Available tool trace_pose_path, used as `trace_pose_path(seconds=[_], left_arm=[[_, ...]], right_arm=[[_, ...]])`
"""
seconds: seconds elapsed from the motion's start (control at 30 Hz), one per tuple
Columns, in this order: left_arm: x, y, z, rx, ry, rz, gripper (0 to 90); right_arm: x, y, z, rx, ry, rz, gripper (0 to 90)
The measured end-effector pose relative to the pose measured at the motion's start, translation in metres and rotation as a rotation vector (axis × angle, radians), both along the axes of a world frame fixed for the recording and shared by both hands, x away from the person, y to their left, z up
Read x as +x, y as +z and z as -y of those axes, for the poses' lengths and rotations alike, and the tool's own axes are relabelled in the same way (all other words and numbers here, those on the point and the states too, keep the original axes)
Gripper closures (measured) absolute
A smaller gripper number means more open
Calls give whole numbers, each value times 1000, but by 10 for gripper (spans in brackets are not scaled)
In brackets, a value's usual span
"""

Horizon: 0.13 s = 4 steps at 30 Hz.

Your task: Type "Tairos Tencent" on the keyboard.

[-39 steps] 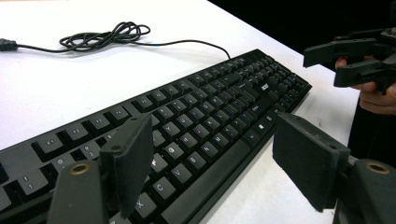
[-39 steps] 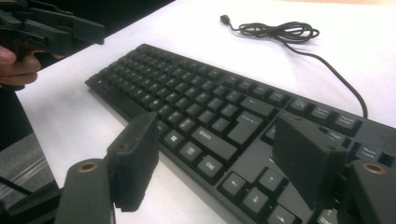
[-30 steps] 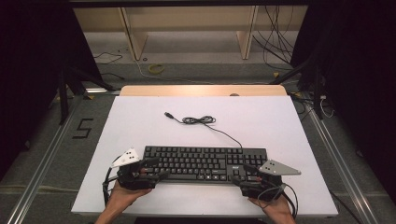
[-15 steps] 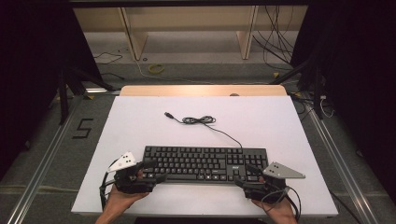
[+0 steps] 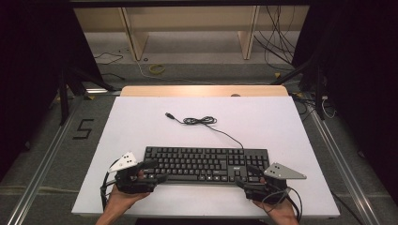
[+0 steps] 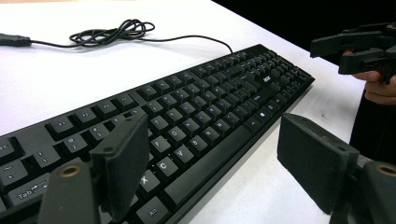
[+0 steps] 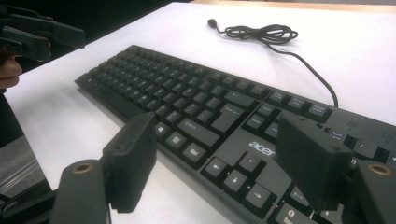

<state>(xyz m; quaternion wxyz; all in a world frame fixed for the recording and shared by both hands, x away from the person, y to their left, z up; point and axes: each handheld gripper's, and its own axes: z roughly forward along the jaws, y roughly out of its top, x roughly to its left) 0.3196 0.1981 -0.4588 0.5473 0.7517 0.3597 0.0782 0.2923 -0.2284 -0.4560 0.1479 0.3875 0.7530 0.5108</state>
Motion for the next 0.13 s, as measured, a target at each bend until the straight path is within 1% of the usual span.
trace_pose_path(seconds=[0.13], left_arm=[[0,0,0,2,1,1,248]], right_arm=[[0,0,0,-1,0,0,303]])
